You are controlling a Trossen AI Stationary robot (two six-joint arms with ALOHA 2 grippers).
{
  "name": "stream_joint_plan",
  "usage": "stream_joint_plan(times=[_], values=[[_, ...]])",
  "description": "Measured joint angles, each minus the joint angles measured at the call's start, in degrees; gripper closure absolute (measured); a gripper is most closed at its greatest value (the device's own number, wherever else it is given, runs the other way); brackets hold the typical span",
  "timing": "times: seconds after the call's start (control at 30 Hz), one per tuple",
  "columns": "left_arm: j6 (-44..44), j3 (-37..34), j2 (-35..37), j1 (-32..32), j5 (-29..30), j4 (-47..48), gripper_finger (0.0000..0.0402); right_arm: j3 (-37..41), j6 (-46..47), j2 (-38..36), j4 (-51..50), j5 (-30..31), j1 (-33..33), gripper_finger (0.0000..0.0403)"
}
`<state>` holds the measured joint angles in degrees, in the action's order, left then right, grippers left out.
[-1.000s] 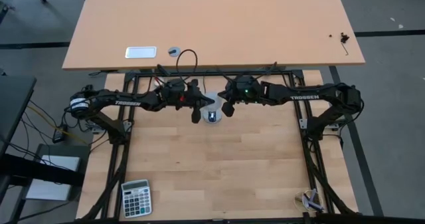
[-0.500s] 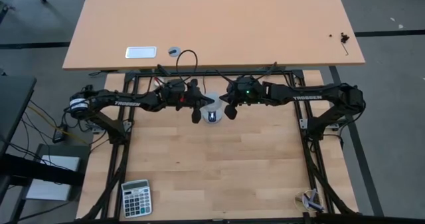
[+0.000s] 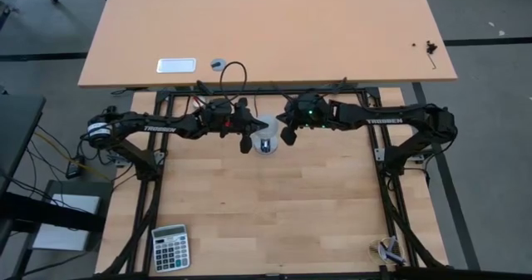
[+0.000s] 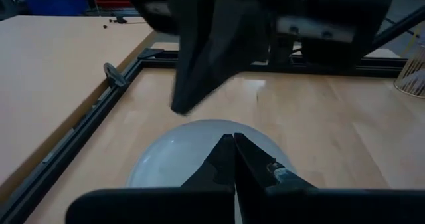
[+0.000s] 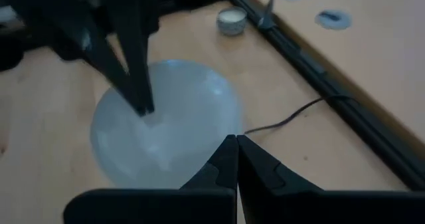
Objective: Screw lightbulb
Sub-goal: Insert the lightbulb into the lamp
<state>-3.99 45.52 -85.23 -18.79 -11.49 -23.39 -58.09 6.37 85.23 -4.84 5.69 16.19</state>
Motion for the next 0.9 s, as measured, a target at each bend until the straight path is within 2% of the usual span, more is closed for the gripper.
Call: stream_joint_plan(times=[0.23,0.6,0.8,0.9], values=[[0.3,-0.02,0.0,-0.01,-0.19,0.29,0.0401,-0.3,0.07,2.56,2.16,-1.83,0.04,0.0391],[0.39,-0.04,0.0,-0.03,-0.71,0.43,0.0401,-0.3,1.5,1.12,-2.18,-4.0,-1.13,0.0391],[0.39,-0.03,0.0,-0.44,0.02,0.43,0.0402,-0.19,1.63,0.39,-3.89,-11.06,-1.84,0.0391],[0.37,0.02,0.0,-0.41,-0.57,0.34,0.0402,-0.06,0.86,0.15,-3.81,-11.74,-2.31,0.0391]])
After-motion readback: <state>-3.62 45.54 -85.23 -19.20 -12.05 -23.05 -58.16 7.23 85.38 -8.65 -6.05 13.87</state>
